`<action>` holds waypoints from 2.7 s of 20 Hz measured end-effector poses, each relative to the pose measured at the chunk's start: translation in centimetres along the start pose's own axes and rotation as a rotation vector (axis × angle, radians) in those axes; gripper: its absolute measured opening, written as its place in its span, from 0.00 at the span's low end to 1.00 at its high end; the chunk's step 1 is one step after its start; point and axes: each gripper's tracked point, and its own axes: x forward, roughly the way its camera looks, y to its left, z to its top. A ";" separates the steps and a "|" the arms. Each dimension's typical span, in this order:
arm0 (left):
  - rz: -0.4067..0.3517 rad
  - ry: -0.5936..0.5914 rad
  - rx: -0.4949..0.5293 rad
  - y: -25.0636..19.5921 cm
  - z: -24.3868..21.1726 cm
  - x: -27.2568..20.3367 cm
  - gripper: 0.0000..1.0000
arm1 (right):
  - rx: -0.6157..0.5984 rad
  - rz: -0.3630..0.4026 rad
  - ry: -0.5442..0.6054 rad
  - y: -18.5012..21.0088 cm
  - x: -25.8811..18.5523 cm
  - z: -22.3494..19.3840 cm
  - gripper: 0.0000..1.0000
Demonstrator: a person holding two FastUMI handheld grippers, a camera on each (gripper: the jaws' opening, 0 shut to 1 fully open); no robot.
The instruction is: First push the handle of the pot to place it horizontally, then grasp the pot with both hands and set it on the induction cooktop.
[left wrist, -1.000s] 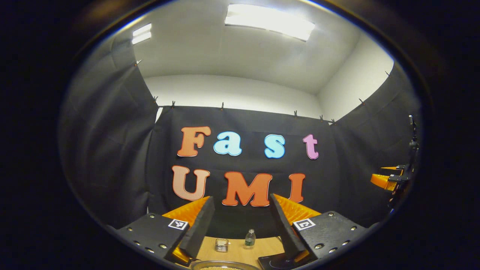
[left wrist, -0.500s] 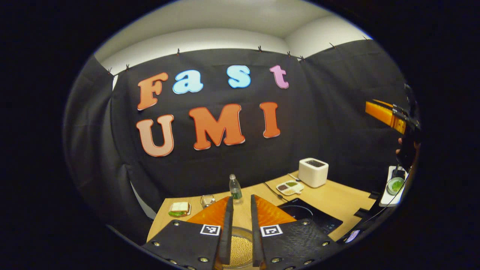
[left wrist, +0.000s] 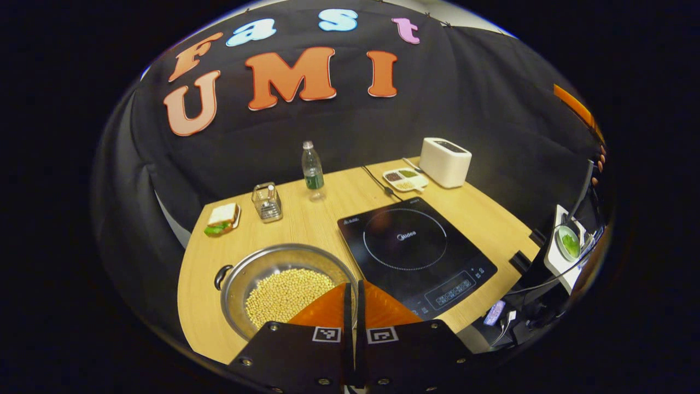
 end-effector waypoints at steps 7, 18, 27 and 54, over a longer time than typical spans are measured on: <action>-0.066 0.291 -0.058 -1.4 -9.2 3.5 0.02 | -0.025 -0.009 0.032 -0.1 0.2 -3.5 0.95; -0.062 0.447 -0.126 -1.2 -14.0 5.9 0.02 | -0.005 0.007 0.103 0.4 0.6 -7.9 0.95; -0.070 0.472 -0.148 -2.0 -13.8 7.7 0.01 | 0.033 0.022 0.177 0.2 0.1 -10.9 0.94; -0.022 0.356 -0.218 -0.8 -8.4 15.8 0.01 | 0.134 0.142 0.411 6.0 -1.2 -19.3 0.95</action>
